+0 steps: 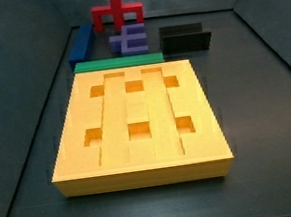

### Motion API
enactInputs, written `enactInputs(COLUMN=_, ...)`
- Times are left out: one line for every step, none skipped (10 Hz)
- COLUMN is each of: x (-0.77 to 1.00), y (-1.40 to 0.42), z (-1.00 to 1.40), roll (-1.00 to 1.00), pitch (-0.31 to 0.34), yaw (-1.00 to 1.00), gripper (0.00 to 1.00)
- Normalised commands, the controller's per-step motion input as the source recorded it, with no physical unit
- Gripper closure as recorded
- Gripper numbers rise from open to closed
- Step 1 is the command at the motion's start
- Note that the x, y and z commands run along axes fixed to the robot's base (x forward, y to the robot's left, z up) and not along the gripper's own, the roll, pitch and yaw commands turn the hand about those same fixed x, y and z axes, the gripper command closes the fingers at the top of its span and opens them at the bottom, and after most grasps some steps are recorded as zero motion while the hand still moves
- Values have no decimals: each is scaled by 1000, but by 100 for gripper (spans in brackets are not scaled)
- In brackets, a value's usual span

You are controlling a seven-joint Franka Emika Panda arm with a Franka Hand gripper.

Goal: Pick up the green object. Move up. Move to above the board. Insert the green object.
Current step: Pick up the green object.

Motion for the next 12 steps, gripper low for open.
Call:
enactInputs(x=0, y=-440, z=-223, roll=0, pitch=-21, yaw=-794, gripper=0)
enactInputs(x=0, y=-400, z=-300, roll=0, pitch=-109, yaw=-823, gripper=0)
enactInputs(x=0, y=-366, z=-337, roll=0, pitch=-140, yaw=-840, gripper=0)
enactInputs(x=0, y=-314, z=-337, roll=-10, pitch=-119, yaw=-854, gripper=0)
enactInputs(x=-6, y=-217, z=-371, roll=-37, pitch=-127, yaw=-903, gripper=0)
enactInputs(x=-3, y=-180, z=-357, roll=-46, pitch=-133, yaw=-931, gripper=0)
enactInputs(x=-17, y=-66, z=-389, roll=-81, pitch=-141, yaw=-980, gripper=0)
enactInputs(x=-20, y=-46, z=-403, roll=-86, pitch=-143, yaw=-991, gripper=0)
enactInputs(x=0, y=-57, z=-354, roll=-61, pitch=-34, yaw=-997, gripper=0)
enactInputs(x=-29, y=-46, z=-280, roll=0, pitch=0, yaw=-971, gripper=0)
enactInputs(x=-9, y=-77, z=-331, roll=0, pitch=1, yaw=-946, gripper=0)
enactInputs(x=0, y=-106, z=-360, roll=-3, pitch=10, yaw=-957, gripper=0)
